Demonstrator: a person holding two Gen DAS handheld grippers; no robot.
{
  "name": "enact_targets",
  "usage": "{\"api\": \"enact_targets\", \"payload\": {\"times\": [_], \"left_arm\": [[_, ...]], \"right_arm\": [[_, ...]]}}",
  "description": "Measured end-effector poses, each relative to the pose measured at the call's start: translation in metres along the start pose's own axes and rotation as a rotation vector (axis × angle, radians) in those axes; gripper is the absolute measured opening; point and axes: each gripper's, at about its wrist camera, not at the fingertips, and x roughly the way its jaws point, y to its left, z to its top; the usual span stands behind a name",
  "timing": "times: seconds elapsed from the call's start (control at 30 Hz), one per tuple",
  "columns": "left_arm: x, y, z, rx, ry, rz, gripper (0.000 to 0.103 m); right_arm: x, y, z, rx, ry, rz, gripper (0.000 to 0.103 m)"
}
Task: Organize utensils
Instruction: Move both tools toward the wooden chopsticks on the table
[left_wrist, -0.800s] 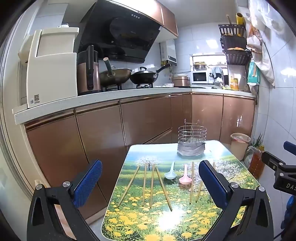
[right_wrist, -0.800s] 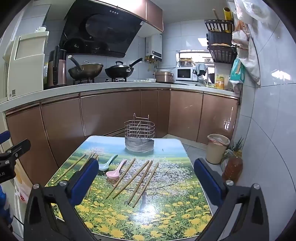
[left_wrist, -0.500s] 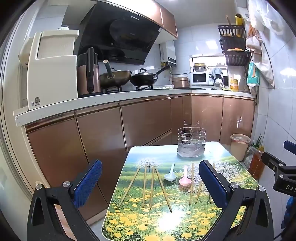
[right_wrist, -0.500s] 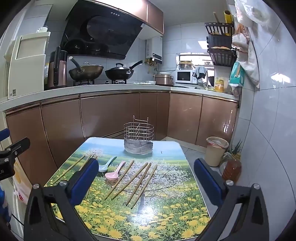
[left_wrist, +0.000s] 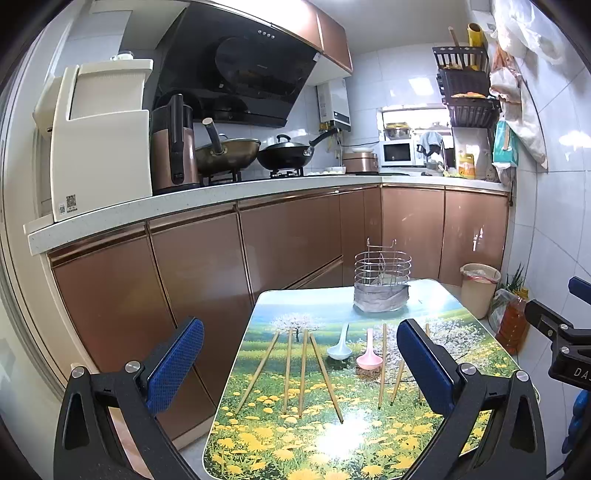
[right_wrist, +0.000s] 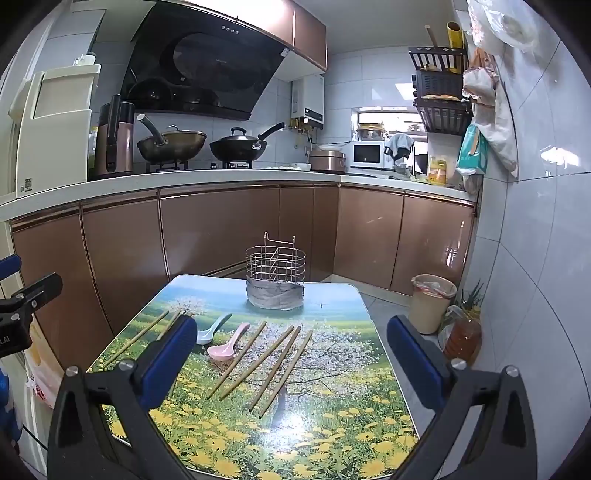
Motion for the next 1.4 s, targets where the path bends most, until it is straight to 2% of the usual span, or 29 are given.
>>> {"api": "enact_targets", "payload": {"times": [0.3, 0.63, 0.87, 1.07, 1.4], "left_arm": [[0.016, 0.001, 0.000, -0.011, 0.018, 0.012, 0.103], [0.042, -0.003, -0.001, 0.000, 0.041, -0.009, 0.103], [0.063, -0.008, -0.003, 0.016, 0.041, -0.028, 0.103], [0.090, -0.011, -0.008, 0.029, 0.087, -0.062, 0.103], [0.116, -0.020, -0.012, 0.047, 0.119, -0.097, 0.103]], "right_arm": [[0.012, 0.001, -0.001, -0.019, 0.006, 0.014, 0.103], [0.030, 0.002, -0.002, -0.035, 0.018, 0.005, 0.103], [0.051, -0.006, -0.003, -0.013, 0.065, -0.023, 0.103], [0.069, -0.007, -0.007, -0.013, 0.106, -0.054, 0.103], [0.090, -0.018, -0.013, 0.014, 0.147, -0.081, 0.103]]}}
